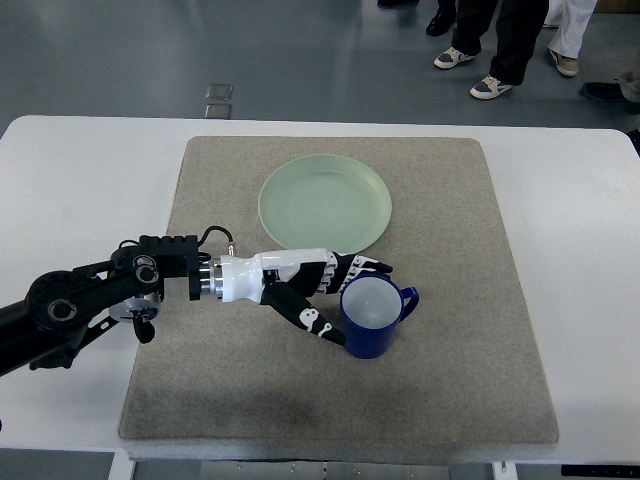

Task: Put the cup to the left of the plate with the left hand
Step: 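Reach the left hand down to the blue mug's side, then close the left hand fingers around the blue mug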

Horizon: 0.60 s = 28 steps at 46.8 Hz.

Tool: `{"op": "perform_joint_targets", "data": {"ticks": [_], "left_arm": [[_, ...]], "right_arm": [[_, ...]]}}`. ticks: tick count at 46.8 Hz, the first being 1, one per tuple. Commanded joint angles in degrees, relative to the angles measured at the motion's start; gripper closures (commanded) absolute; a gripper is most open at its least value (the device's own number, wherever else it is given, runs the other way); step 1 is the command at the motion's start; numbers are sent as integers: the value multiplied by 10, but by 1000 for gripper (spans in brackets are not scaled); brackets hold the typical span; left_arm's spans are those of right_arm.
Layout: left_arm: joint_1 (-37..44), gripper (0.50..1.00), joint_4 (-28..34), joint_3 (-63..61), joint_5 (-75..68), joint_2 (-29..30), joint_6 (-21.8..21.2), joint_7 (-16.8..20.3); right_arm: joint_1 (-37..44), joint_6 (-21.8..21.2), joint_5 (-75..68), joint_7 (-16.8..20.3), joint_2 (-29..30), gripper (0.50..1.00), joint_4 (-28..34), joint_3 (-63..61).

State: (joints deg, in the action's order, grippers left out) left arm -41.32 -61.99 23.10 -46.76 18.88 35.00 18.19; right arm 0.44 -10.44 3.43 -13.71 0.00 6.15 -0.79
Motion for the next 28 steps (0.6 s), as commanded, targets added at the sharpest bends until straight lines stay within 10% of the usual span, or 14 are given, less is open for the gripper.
{"op": "perform_joint_targets", "data": {"ticks": [1, 28], "left_arm": [[-1, 506, 8, -1, 0, -8, 0, 0], [-10, 574, 11, -2, -1, -24, 0, 0]], "right_arm": [[0, 1, 0, 0, 0, 568, 0, 0], [0, 0, 0, 0, 0, 568, 0, 0]]}}
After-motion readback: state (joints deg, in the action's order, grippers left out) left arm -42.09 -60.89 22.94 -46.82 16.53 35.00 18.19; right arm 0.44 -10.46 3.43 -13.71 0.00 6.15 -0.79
